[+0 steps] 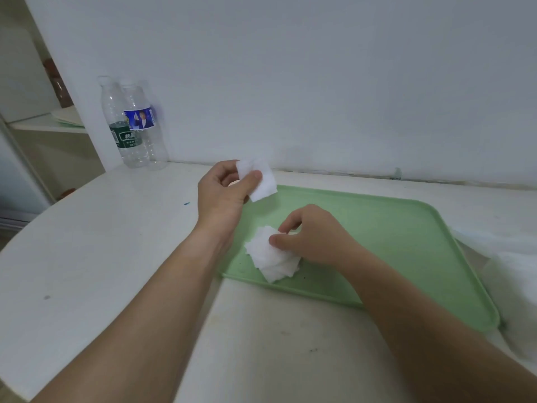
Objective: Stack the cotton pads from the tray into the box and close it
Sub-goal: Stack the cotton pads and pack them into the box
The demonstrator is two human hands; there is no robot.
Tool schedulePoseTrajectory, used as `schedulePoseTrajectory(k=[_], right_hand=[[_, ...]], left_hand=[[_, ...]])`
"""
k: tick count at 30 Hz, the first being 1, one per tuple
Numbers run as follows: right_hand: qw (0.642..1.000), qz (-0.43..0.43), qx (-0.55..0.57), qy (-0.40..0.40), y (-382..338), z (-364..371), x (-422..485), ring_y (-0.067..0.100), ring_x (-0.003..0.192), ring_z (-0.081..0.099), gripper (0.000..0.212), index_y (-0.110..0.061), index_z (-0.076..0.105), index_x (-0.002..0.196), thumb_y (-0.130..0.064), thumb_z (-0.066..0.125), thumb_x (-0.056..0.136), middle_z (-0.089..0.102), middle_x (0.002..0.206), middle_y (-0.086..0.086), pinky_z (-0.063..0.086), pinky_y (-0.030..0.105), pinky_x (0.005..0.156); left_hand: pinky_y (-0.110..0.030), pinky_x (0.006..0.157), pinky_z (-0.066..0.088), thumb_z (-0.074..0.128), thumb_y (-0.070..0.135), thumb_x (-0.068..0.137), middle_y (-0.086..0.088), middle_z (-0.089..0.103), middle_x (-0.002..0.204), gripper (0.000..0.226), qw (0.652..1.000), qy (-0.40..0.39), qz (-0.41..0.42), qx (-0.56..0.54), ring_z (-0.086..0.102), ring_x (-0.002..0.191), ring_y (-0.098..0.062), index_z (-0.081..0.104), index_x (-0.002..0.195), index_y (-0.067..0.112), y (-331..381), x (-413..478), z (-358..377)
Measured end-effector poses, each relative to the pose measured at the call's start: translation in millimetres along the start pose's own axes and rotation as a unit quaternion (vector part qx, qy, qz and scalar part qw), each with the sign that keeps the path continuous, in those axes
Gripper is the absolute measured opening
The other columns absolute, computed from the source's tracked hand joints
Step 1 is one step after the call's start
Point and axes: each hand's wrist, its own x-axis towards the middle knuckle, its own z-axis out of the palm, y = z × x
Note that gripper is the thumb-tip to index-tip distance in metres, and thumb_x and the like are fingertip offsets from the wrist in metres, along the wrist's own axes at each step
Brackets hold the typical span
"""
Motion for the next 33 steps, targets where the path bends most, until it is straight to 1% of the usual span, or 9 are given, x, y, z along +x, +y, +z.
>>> schedulePoseTrajectory(k=[3, 5, 8, 10, 14, 18, 23, 28, 33], right_hand=[[0.999, 0.012, 0.048, -0.015, -3, -2, 0, 0.008, 0.069, 0.06, 0.011, -0.022, 0.071, 0.072, -0.024, 0.075, 0.082, 0.07, 0.078, -0.007, 0.047, 0.022, 0.063], [0.992, 0.025, 0.118, -0.021, -4, -7, 0, 0.005, 0.061, 0.057, 0.012, -0.02, 0.071, 0.07, -0.018, 0.075, 0.082, 0.067, 0.07, -0.008, 0.045, 0.016, 0.055], [0.975, 0.031, 0.221, 0.0, -5, -21, 1, 0.005, 0.065, 0.059, 0.02, -0.021, 0.068, 0.066, -0.012, 0.072, 0.084, 0.068, 0.072, -0.003, 0.045, 0.019, 0.063], [0.945, 0.022, 0.327, -0.006, -6, -30, 2, 0.012, 0.07, 0.064, 0.021, -0.016, 0.064, 0.069, -0.007, 0.065, 0.088, 0.071, 0.076, 0.003, 0.046, 0.028, 0.069], [0.878, -0.001, 0.477, -0.043, -7, -42, 1, 0.016, 0.063, 0.063, 0.014, -0.009, 0.061, 0.082, 0.0, 0.057, 0.092, 0.068, 0.073, 0.004, 0.045, 0.028, 0.064], [0.869, -0.026, 0.488, -0.073, -2, -46, 1, 0.023, 0.078, 0.056, 0.006, -0.011, 0.069, 0.089, -0.007, 0.065, 0.088, 0.065, 0.082, 0.006, 0.043, 0.037, 0.074], [0.879, -0.042, 0.466, -0.091, 4, -47, 0, 0.014, 0.069, 0.057, 0.011, -0.017, 0.072, 0.095, -0.012, 0.062, 0.093, 0.067, 0.081, -0.001, 0.038, 0.025, 0.057], [0.915, 0.002, 0.404, 0.011, 5, -45, 4, 0.012, 0.059, 0.053, 0.006, -0.016, 0.074, 0.089, -0.014, 0.069, 0.091, 0.066, 0.073, -0.003, 0.037, 0.024, 0.051], [0.933, 0.015, 0.356, 0.056, 4, -40, 6, 0.01, 0.057, 0.055, 0.009, -0.011, 0.073, 0.094, -0.018, 0.073, 0.088, 0.067, 0.071, -0.006, 0.042, 0.024, 0.051]], left_hand=[[-0.042, 0.082, 0.058, 0.078, 0.017, 0.083, -0.008, 0.076, 0.103, 0.018, 1.0, 0.004, 0.006, 0.013, 0.072, 0.094, -0.024, 0.071, 0.099, 0.019, -1, -1, 1], [-0.032, 0.072, 0.058, 0.077, 0.017, 0.086, -0.008, 0.075, 0.104, 0.018, 1.0, 0.011, 0.0, 0.015, 0.071, 0.09, -0.021, 0.07, 0.102, 0.017, -2, -1, 0], [-0.023, 0.068, 0.056, 0.074, 0.012, 0.09, -0.009, 0.074, 0.103, 0.018, 1.0, 0.02, -0.018, 0.008, 0.071, 0.086, -0.017, 0.07, 0.107, 0.011, -1, -1, 0], [-0.026, 0.07, 0.059, 0.074, 0.011, 0.09, -0.007, 0.075, 0.101, 0.018, 0.999, 0.012, -0.031, 0.003, 0.073, 0.088, -0.018, 0.07, 0.107, 0.009, 0, -4, 1], [-0.024, 0.066, 0.058, 0.073, 0.01, 0.091, -0.004, 0.077, 0.093, 0.018, 0.998, -0.03, -0.05, 0.011, 0.075, 0.081, -0.014, 0.068, 0.108, 0.007, 2, -13, 6], [-0.021, 0.061, 0.056, 0.071, 0.012, 0.091, 0.002, 0.077, 0.081, 0.015, 0.994, -0.077, -0.061, 0.052, 0.073, 0.074, -0.011, 0.069, 0.106, 0.01, 4, -20, 13], [-0.026, 0.068, 0.058, 0.08, 0.016, 0.084, -0.007, 0.079, 0.086, 0.024, 0.987, -0.135, -0.077, 0.047, 0.074, 0.077, -0.017, 0.071, 0.106, 0.011, 5, -28, 21], [-0.025, 0.068, 0.058, 0.074, 0.016, 0.09, -0.006, 0.079, 0.085, 0.019, 0.984, -0.151, -0.086, 0.024, 0.075, 0.078, -0.017, 0.07, 0.108, 0.013, 5, -30, 23], [-0.023, 0.065, 0.057, 0.064, 0.01, 0.096, -0.006, 0.078, 0.082, 0.015, 0.984, -0.149, -0.094, 0.03, 0.074, 0.075, -0.015, 0.07, 0.109, 0.012, 5, -30, 23]])
